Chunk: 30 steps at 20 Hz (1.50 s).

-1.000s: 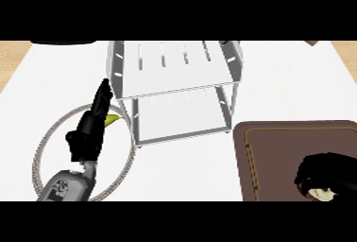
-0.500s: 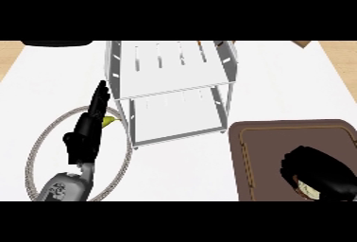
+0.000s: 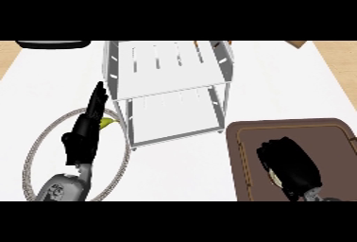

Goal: Pick the cupcake from the tray and place it in the tiered basket

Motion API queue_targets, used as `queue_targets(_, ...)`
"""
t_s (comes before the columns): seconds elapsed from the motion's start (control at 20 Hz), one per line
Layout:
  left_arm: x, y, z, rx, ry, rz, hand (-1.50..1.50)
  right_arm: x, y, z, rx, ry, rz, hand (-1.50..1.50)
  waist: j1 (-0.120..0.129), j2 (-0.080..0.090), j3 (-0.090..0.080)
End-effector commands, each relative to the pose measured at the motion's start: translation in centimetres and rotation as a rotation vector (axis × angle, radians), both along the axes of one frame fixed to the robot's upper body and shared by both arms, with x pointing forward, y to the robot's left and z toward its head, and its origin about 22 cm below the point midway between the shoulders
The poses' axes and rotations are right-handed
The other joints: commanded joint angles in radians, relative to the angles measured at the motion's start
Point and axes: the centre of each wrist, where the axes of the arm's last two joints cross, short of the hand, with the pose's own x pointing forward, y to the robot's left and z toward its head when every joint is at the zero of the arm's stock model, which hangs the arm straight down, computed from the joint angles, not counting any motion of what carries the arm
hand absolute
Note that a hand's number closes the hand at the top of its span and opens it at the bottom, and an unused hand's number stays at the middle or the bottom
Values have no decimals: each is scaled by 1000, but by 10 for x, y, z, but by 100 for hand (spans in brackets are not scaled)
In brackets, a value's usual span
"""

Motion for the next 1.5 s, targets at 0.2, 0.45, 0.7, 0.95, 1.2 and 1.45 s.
queue_targets(0.2, 3, -6, 3, -11, -8, -15, 0, -12, 125, 59, 112, -235, -283, 150, 22, 6, 21)
queue_targets(0.45, 4, -11, 7, -21, -8, -46, 0, -35, 154, 110, 133, -381, -369, 150, 46, 8, 25)
queue_targets(0.7, 4, -16, 0, -12, 1, -61, 0, -49, 170, 149, 144, -446, -445, 150, 64, 19, 25)
queue_targets(0.95, 4, -29, 2, -21, -19, -76, 0, -41, 171, 174, 266, -450, -469, 150, 77, 24, 27)
queue_targets(1.2, 9, -26, 3, -11, -19, -96, 0, -25, 177, 188, 439, -418, -522, 150, 91, 29, 27)
queue_targets(1.45, 12, -25, 1, -7, -14, -102, 0, 6, 198, 214, 424, -442, -548, 150, 98, 31, 26)
